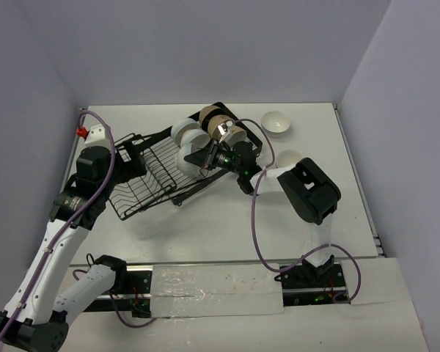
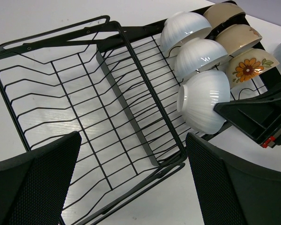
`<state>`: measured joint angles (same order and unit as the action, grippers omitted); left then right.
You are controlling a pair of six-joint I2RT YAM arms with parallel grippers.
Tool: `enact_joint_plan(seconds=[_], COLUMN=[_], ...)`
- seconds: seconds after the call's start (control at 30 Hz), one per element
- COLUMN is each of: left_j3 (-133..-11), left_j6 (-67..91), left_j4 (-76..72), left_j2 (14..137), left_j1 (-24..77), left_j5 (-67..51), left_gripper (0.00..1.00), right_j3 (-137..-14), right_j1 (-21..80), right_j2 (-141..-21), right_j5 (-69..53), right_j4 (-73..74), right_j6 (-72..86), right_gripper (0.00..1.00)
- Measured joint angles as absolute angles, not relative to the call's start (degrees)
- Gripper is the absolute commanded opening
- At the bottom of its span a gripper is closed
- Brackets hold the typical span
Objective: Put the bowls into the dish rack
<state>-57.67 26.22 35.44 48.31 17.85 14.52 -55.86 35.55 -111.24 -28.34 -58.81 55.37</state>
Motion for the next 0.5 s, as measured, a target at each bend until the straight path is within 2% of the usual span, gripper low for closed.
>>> enact_joint_plan(seconds=[0.5], left_j3=[-57.67], left_j6=[26.24], left_j4=[35.48], left_j2=[48.60], left_j1=[17.85], left_j5=[14.90], left_gripper=[0.99], right_j3=[-52.97], right_j1=[34.94], right_j2=[-113.71], right_j5=[-25.32], right_j4=[-62.78], right_j6=[57.74], right_gripper=[0.00])
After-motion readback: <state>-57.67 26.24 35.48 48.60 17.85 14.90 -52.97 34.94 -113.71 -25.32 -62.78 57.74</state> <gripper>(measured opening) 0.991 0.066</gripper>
